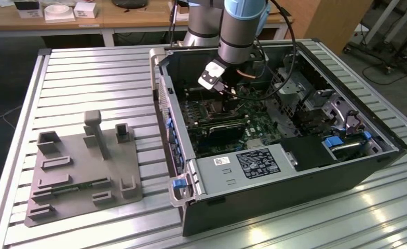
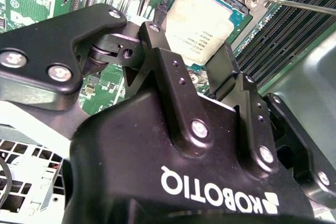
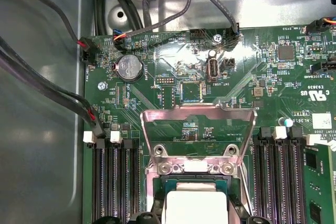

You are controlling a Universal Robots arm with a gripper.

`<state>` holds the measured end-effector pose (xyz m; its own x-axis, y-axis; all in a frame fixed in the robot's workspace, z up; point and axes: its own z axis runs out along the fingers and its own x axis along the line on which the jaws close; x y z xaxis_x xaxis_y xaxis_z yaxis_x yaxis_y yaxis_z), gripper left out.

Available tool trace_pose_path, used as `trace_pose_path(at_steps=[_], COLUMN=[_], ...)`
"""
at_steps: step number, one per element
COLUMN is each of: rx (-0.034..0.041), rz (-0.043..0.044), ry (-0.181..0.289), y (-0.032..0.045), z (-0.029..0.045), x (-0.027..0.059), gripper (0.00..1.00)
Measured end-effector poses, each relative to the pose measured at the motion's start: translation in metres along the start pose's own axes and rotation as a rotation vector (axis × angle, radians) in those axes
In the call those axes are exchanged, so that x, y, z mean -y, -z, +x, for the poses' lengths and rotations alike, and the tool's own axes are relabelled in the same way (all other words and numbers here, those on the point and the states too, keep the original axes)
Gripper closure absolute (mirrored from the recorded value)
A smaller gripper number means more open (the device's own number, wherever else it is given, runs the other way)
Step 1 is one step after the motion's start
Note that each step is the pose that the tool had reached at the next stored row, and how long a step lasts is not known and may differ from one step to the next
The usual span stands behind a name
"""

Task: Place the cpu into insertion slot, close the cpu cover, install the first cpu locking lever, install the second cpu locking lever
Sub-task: 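Place the cpu into insertion slot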

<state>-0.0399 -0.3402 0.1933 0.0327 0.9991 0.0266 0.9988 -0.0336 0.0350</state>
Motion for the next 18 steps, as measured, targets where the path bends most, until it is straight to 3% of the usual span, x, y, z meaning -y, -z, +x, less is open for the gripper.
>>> trace_pose_path(at_steps=[9, 10, 18], rx=[-0.0001, 0.0, 0.0001], rz=[-0.0001, -0.0001, 0.0], ry=[0.0, 0.0, 0.0], y=[0.0, 0.0, 0.0001], z=[0.0, 0.0, 0.0], x=[-0.0002, -0.0002, -0.0003], gripper=[0.45, 0.39, 0.39])
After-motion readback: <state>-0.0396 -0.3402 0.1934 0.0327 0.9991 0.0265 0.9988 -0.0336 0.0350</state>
